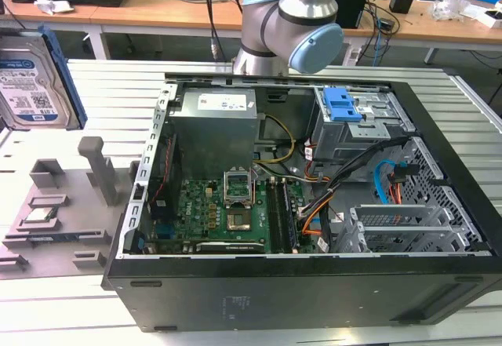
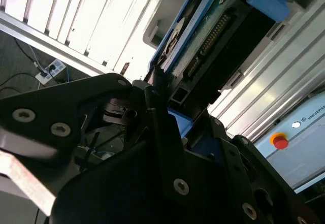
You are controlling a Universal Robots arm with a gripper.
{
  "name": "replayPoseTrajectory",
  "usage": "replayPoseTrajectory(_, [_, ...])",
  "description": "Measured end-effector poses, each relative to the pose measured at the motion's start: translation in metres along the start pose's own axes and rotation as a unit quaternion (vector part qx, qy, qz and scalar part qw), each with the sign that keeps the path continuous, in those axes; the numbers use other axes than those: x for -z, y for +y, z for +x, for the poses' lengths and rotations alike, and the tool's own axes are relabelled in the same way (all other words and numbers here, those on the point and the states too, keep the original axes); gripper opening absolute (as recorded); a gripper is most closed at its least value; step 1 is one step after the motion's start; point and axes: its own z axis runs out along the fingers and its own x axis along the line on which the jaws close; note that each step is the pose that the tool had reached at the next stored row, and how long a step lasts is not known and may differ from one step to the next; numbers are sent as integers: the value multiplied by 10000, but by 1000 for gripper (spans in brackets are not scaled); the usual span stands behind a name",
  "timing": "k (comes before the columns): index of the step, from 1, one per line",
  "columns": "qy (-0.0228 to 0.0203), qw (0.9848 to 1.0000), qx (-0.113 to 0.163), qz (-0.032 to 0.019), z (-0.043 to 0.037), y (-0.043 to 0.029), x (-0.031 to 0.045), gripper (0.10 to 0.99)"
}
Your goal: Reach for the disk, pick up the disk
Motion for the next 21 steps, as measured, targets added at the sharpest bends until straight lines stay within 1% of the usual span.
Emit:
replayPoseTrajectory(4, [0,10000,0,-2,0,4,138,365])
replayPoseTrajectory(8, [0,10000,0,-2,-1,7,221,365])
replayPoseTrajectory(10, [0,10000,0,-3,-2,12,341,365])
replayPoseTrajectory(11, [0,10000,0,-2,-2,14,379,365])
replayPoseTrajectory(13, [0,10000,0,-2,-2,15,425,365])
replayPoseTrajectory(15, [0,10000,0,-3,-2,19,515,365])
replayPoseTrajectory(17, [0,10000,0,-3,-3,22,571,365])
replayPoseTrajectory(19, [0,10000,0,-3,-3,26,685,365])
replayPoseTrajectory(21, [0,10000,0,-4,-4,29,756,365])
